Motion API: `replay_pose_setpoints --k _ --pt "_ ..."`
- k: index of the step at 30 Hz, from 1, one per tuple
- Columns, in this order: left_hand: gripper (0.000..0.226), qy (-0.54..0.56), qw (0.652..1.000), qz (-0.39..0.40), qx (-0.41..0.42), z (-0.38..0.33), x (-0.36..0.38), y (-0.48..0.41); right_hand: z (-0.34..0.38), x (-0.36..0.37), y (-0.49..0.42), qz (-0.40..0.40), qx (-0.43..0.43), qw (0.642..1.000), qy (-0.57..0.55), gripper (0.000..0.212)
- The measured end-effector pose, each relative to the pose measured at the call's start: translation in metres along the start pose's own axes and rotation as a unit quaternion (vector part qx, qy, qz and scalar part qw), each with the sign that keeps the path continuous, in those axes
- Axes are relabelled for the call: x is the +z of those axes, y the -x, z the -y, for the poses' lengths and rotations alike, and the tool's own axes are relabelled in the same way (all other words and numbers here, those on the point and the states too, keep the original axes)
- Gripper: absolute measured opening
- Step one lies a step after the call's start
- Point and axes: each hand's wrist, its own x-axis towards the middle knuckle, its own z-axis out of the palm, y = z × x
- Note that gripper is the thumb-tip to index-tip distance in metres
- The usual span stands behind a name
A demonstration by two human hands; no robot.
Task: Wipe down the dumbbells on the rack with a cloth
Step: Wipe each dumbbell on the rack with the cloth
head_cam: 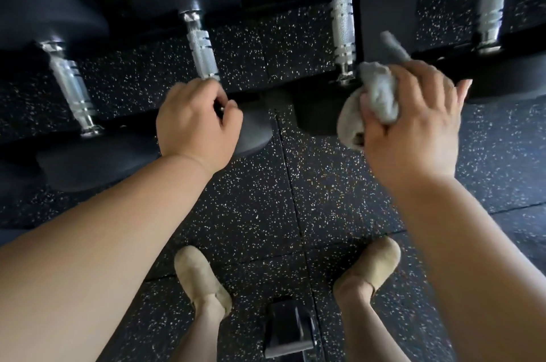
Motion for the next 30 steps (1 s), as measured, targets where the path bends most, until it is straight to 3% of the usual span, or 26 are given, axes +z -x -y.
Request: replay_pose_setpoints --k 3,8,11,14,19,21,24,26,30 --pt "0.025 0.000 1.000 -0.008 -0.008 0.000 0.000 0.001 0.009 0.004 0.000 0.007 0.033 0.997 -0.076 0.060" --pt "0.027 -0.004 1.000 0.001 -0.017 -0.002 0.000 0.001 0.033 0.012 0.007 0.037 -0.107 0.993 0.011 0.068" --pt "0.026 -0.001 1.000 0.006 -0.021 -0.004 -0.001 0.001 0.008 0.007 -0.003 0.038 -0.162 0.986 -0.008 0.064" --pt "0.025 0.013 1.000 0.008 -0.015 -0.004 -0.002 0.001 -0.017 0.006 -0.013 0.002 -0.148 0.987 -0.067 0.052" --pt "0.027 0.019 1.000 0.008 -0.004 -0.003 -0.003 0.001 0.003 0.013 -0.006 -0.017 -0.051 0.995 -0.089 0.054" --pt "0.029 0.023 1.000 0.004 0.001 -0.003 -0.002 0.001 0.019 0.018 0.005 -0.002 -0.074 0.997 -0.029 0.062" --pt "0.028 0.027 1.000 -0.010 0.005 -0.002 -0.001 0.001 0.016 0.021 0.008 -0.001 -0.178 0.984 0.012 0.073" --pt "0.027 0.034 0.999 -0.015 0.003 -0.003 -0.001 0.001 0.000 0.020 0.001 -0.022 -0.213 0.977 -0.003 0.075" --pt "0.027 0.021 1.000 -0.017 -0.005 -0.008 -0.001 0.002 -0.016 0.022 -0.003 -0.068 -0.194 0.976 -0.074 0.063"
